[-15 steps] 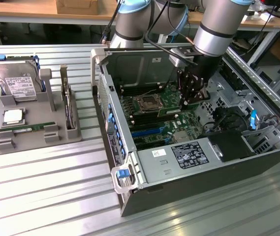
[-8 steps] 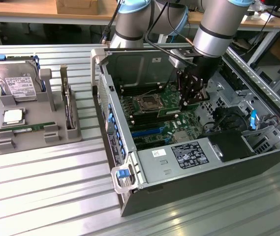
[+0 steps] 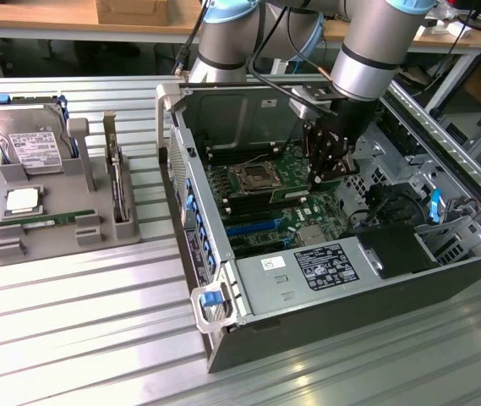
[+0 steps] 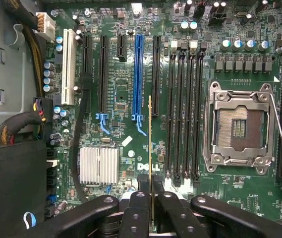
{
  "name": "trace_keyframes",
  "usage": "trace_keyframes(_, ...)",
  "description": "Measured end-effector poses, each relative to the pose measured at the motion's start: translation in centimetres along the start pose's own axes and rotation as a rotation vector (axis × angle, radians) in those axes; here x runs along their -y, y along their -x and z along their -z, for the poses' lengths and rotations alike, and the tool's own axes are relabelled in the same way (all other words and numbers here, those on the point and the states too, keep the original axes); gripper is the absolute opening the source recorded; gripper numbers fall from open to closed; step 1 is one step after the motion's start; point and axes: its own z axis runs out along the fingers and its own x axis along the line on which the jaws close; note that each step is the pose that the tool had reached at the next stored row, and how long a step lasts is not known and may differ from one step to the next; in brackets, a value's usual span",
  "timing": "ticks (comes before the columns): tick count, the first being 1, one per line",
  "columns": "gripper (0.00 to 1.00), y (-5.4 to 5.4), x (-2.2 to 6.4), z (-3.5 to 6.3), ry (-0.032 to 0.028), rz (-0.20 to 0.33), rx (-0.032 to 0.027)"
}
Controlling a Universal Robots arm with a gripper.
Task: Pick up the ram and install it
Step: 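Insert the ram into the slot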
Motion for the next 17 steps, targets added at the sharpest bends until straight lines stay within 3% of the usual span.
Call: trace_keyframes(17, 0.13, 0.06, 0.03, -0.65, 0.0000, 0.000, 0.0000)
